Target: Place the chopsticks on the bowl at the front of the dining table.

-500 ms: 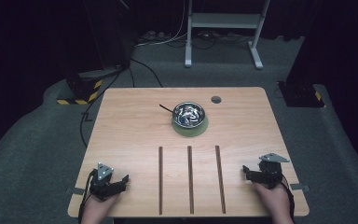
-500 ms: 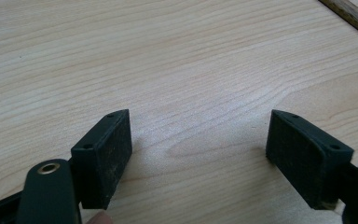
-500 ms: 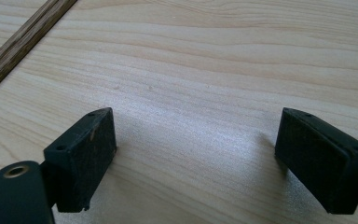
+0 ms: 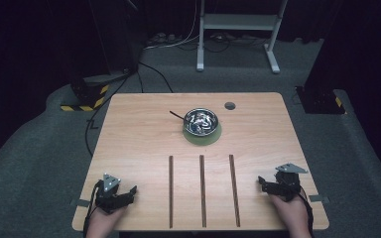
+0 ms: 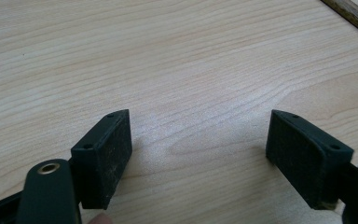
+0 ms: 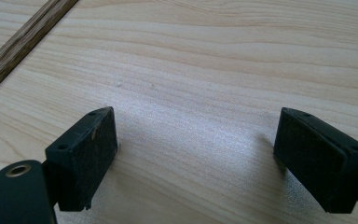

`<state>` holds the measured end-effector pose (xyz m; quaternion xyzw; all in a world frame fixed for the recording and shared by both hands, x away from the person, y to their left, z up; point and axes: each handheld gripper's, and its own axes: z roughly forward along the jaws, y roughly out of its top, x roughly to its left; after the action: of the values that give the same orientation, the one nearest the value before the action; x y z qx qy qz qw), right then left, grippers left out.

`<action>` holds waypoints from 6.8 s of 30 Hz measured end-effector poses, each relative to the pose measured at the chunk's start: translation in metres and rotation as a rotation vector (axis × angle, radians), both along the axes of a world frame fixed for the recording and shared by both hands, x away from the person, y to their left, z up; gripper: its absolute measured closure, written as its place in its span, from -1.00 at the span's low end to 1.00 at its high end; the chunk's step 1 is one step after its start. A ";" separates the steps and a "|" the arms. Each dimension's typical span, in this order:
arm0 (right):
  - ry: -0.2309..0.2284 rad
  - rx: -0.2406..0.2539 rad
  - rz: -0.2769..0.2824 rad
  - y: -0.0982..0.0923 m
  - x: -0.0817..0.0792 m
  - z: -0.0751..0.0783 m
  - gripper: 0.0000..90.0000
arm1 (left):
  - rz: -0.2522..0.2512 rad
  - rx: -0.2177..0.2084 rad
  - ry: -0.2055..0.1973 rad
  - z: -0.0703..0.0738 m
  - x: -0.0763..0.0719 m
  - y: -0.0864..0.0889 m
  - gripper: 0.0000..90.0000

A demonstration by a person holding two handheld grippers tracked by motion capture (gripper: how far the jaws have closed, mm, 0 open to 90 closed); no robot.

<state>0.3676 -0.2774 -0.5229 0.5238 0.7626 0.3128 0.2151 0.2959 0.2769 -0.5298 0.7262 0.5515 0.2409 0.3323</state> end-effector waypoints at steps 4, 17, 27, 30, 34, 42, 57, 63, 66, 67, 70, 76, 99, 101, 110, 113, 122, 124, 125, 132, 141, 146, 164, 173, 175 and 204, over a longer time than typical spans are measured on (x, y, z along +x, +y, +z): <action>-0.001 -0.001 0.001 0.000 0.000 0.000 -0.71 | -0.008 0.015 -0.001 0.000 0.000 0.001 -0.51; -0.014 -0.002 0.009 -0.001 0.002 0.000 -0.65 | -0.014 0.011 0.006 0.001 0.002 0.001 -0.54; -0.076 0.015 0.040 0.003 -0.009 0.008 -0.65 | 0.002 0.006 0.005 0.000 0.003 -0.001 -0.59; -0.094 0.020 0.057 0.009 -0.012 0.010 -0.64 | 0.012 0.008 0.011 0.000 0.003 -0.001 -0.62; -0.081 0.029 0.079 0.016 -0.014 0.013 -0.63 | 0.015 0.002 0.017 0.000 0.003 -0.001 -0.64; -0.054 0.014 0.105 0.045 -0.015 0.023 -0.59 | 0.002 0.014 0.014 0.000 0.003 -0.001 -0.67; -0.070 -0.071 0.126 0.087 -0.011 0.030 -0.48 | -0.014 0.005 0.015 0.000 0.003 -0.001 -0.67; -0.032 -0.092 0.113 0.094 -0.002 0.019 -0.47 | -0.016 0.005 0.015 0.000 0.003 -0.001 -0.67; -0.029 -0.100 0.114 0.095 0.000 0.017 -0.47 | -0.018 0.005 0.013 0.000 0.003 -0.001 -0.66; -0.021 -0.103 0.120 0.096 0.000 0.016 -0.47 | -0.018 0.005 0.013 0.000 0.003 -0.001 -0.66; -0.021 -0.113 0.118 0.096 0.000 0.014 -0.47 | -0.020 0.008 0.015 0.000 0.003 -0.001 -0.66; -0.002 -0.096 0.120 0.094 -0.001 0.014 -0.47 | -0.024 0.006 0.014 0.000 0.003 -0.001 -0.66; -0.004 -0.094 0.126 0.095 0.000 0.013 -0.46 | -0.025 0.003 0.013 0.000 0.003 -0.001 -0.66; -0.008 -0.092 0.123 0.095 0.000 0.012 -0.46 | -0.025 0.003 0.013 0.000 0.003 -0.001 -0.66; 0.001 -0.092 0.130 0.094 0.000 0.013 -0.46 | -0.026 0.004 0.013 0.000 0.003 -0.001 -0.66; -0.003 -0.094 0.124 0.092 0.001 0.014 -0.43 | -0.026 0.004 0.012 0.000 0.003 -0.001 -0.66; 0.004 -0.071 0.143 0.095 -0.001 0.016 -0.37 | -0.029 0.005 0.014 0.000 0.003 -0.001 -0.66; 0.010 -0.077 0.145 0.097 -0.001 0.015 -0.35 | -0.030 0.005 0.014 0.000 0.003 -0.001 -0.66; 0.014 -0.077 0.144 0.097 -0.001 0.015 -0.35 | -0.030 0.005 0.013 0.000 0.003 -0.001 -0.66; 0.017 -0.080 0.141 0.093 0.000 0.014 -0.26 | -0.031 0.005 0.014 0.000 0.003 -0.001 -0.66; 0.030 -0.066 0.107 0.075 0.002 0.013 -0.11 | -0.033 0.005 0.014 0.000 0.003 -0.001 -0.66; 0.030 -0.035 0.093 0.065 0.002 0.012 0.05 | -0.031 0.009 0.017 0.000 0.002 -0.001 -0.66; 0.054 -0.023 0.118 0.073 -0.005 0.012 0.41 | -0.042 0.008 0.016 0.000 0.002 -0.001 -0.65; 0.068 -0.041 0.106 0.057 0.006 0.014 0.71 | -0.046 0.007 0.016 0.000 0.002 -0.001 -0.64; 0.072 -0.043 0.099 0.054 0.009 0.015 0.75 | -0.046 0.007 0.015 0.000 0.002 -0.001 -0.64; 0.088 -0.036 0.050 0.051 0.004 0.016 0.76 | -0.049 0.004 0.013 0.000 0.002 -0.001 -0.64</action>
<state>0.3718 -0.2260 -0.5071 0.5138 0.7898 0.2807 0.1828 0.2976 0.2761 -0.5297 0.7417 0.5351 0.2292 0.3332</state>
